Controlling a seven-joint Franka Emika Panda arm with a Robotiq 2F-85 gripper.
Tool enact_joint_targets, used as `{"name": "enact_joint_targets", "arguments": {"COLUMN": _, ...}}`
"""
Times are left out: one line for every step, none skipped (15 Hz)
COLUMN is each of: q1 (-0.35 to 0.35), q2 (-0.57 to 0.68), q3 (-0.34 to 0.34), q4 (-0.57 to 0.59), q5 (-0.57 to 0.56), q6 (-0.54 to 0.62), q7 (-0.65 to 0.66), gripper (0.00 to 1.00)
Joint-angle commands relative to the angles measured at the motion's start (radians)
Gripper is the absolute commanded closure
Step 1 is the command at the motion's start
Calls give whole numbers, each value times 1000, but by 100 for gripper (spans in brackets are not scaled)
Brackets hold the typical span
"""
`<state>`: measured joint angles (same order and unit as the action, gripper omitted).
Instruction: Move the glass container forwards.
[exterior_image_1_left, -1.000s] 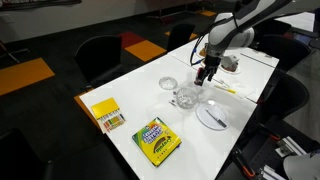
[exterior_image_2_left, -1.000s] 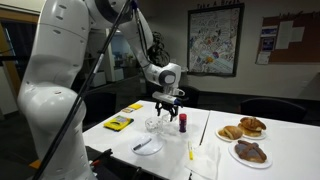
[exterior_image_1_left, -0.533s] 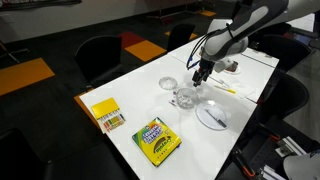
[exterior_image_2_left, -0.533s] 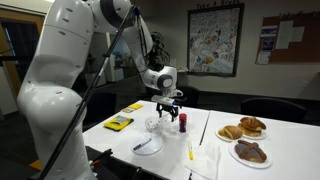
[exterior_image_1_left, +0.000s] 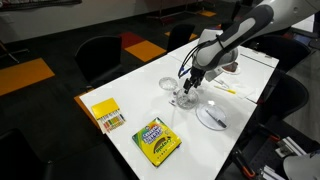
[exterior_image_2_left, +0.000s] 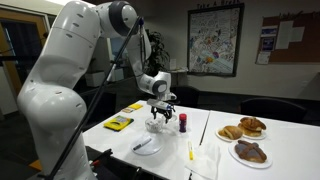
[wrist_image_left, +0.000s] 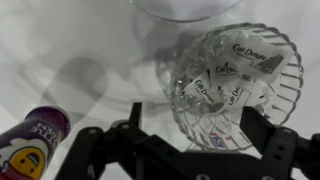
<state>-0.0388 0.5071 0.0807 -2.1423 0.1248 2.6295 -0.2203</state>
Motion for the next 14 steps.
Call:
{"name": "enact_joint_targets", "arguments": {"q1": -5, "q2": 48, "q3": 19, "q4": 40, "q5": 3, "q6": -21, "q7": 28, "gripper": 0}}
{"name": "enact_joint_targets", "arguments": {"q1": -1, "q2": 52, "q3": 14, "q4": 44, "q5": -2, "q6": -30, "q7": 43, "gripper": 0}}
{"name": "enact_joint_targets", "arguments": {"q1": 4, "q2": 53, "q3": 5, "q4": 46, "q5": -8, "q6": -48, "q7": 65, "gripper": 0}}
{"name": "enact_joint_targets", "arguments": {"q1": 17, "q2": 54, "q3": -12, "q4": 49, "q5": -22, "q6": -68, "q7": 98, "gripper": 25}}
{"name": "enact_joint_targets", "arguments": {"q1": 23, "q2": 53, "q3": -24, "q4": 51, "q5": -34, "q6": -85, "q7": 120, "gripper": 26}}
{"name": "enact_joint_targets", "arguments": {"q1": 24, "q2": 53, "q3": -28, "q4": 52, "q5": -39, "q6": -100, "q7": 134, "gripper": 33}}
{"name": "enact_joint_targets", "arguments": {"q1": 24, "q2": 50, "q3": -32, "q4": 53, "q5": -41, "q6": -110, "q7": 144, "gripper": 40}}
{"name": "enact_joint_targets", "arguments": {"q1": 23, "q2": 49, "q3": -34, "q4": 52, "q5": -41, "q6": -117, "q7": 152, "gripper": 49}}
{"name": "enact_joint_targets", "arguments": {"q1": 26, "q2": 45, "q3": -38, "q4": 50, "q5": -44, "q6": -126, "q7": 160, "gripper": 55}}
{"name": "enact_joint_targets", "arguments": {"q1": 26, "q2": 45, "q3": -40, "q4": 52, "q5": -45, "q6": -132, "q7": 163, "gripper": 63}}
{"name": "enact_joint_targets", "arguments": {"q1": 29, "q2": 44, "q3": -43, "q4": 52, "q5": -50, "q6": -136, "q7": 168, "gripper": 69}}
{"name": "enact_joint_targets", "arguments": {"q1": 30, "q2": 45, "q3": -44, "q4": 53, "q5": -51, "q6": -140, "q7": 169, "gripper": 77}}
{"name": "enact_joint_targets", "arguments": {"q1": 35, "q2": 42, "q3": -47, "q4": 53, "q5": -58, "q6": -144, "q7": 173, "gripper": 83}}
{"name": "enact_joint_targets", "arguments": {"q1": 37, "q2": 40, "q3": -47, "q4": 53, "q5": -63, "q6": -148, "q7": 174, "gripper": 91}}
